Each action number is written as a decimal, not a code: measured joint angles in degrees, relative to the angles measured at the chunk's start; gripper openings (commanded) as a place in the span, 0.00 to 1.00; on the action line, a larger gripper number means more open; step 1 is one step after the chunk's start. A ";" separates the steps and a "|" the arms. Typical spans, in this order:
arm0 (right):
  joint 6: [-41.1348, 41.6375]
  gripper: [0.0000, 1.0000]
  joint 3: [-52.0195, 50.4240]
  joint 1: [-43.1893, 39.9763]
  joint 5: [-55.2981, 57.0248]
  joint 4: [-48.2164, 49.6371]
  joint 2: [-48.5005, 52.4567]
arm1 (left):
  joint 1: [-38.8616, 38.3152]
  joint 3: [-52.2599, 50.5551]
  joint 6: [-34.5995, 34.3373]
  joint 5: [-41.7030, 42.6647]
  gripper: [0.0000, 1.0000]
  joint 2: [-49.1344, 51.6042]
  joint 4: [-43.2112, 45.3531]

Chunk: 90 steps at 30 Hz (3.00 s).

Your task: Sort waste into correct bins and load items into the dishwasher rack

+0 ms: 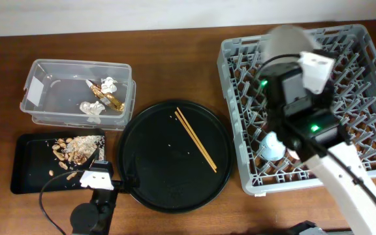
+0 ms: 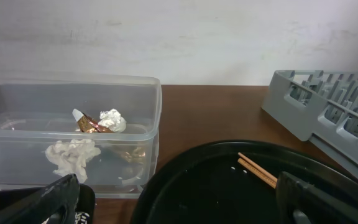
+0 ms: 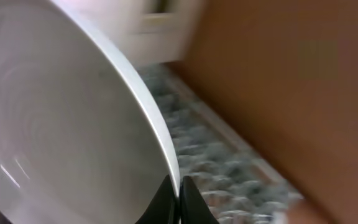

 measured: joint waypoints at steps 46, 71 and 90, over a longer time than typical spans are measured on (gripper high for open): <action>-2.05 0.51 -3.76 27.71 -55.56 -2.21 25.40 | 0.00 0.00 0.00 0.00 0.99 -0.07 -0.02; -7.10 0.29 -3.85 21.35 -62.31 3.06 34.16 | 0.00 0.00 0.00 0.02 0.99 -0.04 0.00; -5.99 0.04 -3.82 21.33 -66.99 0.83 36.06 | 0.00 0.00 0.00 0.02 0.99 -0.07 -0.02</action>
